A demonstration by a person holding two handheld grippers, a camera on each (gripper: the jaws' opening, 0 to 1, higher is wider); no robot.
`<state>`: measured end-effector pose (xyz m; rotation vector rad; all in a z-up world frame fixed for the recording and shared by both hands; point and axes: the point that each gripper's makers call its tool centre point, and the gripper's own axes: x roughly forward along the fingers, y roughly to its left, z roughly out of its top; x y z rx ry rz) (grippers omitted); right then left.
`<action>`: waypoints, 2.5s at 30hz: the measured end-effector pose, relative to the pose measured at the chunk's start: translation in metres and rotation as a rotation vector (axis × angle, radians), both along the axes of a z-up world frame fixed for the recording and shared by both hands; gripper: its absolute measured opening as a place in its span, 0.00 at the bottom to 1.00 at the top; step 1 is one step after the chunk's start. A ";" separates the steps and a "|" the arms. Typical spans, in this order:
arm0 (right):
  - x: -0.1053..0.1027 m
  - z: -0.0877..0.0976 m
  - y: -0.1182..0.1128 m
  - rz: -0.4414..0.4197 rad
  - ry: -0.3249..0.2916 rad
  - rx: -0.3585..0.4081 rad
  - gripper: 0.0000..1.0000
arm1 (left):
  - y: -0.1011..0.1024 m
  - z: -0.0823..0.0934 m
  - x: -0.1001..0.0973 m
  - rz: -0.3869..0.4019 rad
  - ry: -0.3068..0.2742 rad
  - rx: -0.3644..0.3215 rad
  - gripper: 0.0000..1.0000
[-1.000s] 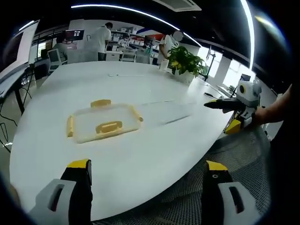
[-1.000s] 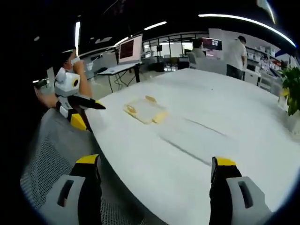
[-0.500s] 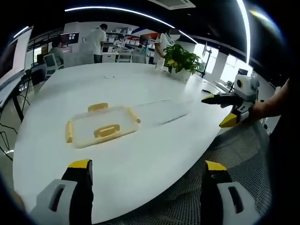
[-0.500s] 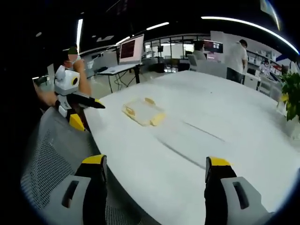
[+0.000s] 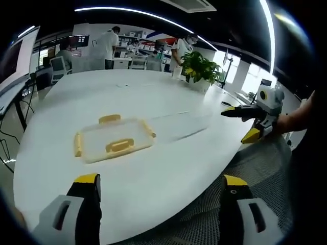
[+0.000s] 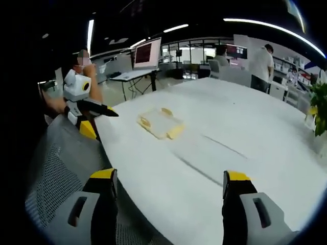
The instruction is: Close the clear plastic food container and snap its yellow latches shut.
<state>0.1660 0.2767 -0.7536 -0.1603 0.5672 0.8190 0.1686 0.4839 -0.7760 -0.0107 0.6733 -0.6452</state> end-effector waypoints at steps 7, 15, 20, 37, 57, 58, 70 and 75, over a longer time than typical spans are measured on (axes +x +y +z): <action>0.005 0.012 -0.001 -0.014 -0.015 0.024 0.83 | -0.002 0.006 0.000 -0.002 -0.013 -0.008 0.95; 0.022 0.027 0.004 -0.068 -0.031 0.083 0.81 | -0.003 0.015 0.004 -0.007 -0.042 -0.035 0.91; 0.022 0.036 0.010 -0.061 -0.034 0.111 0.80 | -0.001 0.021 0.007 -0.011 -0.054 -0.042 0.86; 0.025 0.056 0.041 -0.012 -0.052 0.154 0.77 | -0.006 0.037 0.008 -0.086 -0.041 -0.087 0.84; 0.050 0.047 0.084 0.081 -0.046 0.135 0.73 | 0.024 0.028 0.035 -0.144 0.017 -0.051 0.76; 0.051 0.047 0.085 0.084 -0.045 0.133 0.73 | 0.024 0.027 0.035 -0.145 0.019 -0.049 0.76; 0.066 0.033 0.100 0.136 -0.032 0.085 0.67 | 0.040 0.016 0.045 -0.176 0.057 -0.022 0.70; 0.074 0.030 0.107 0.150 -0.035 0.079 0.66 | 0.047 0.011 0.051 -0.193 0.072 -0.008 0.68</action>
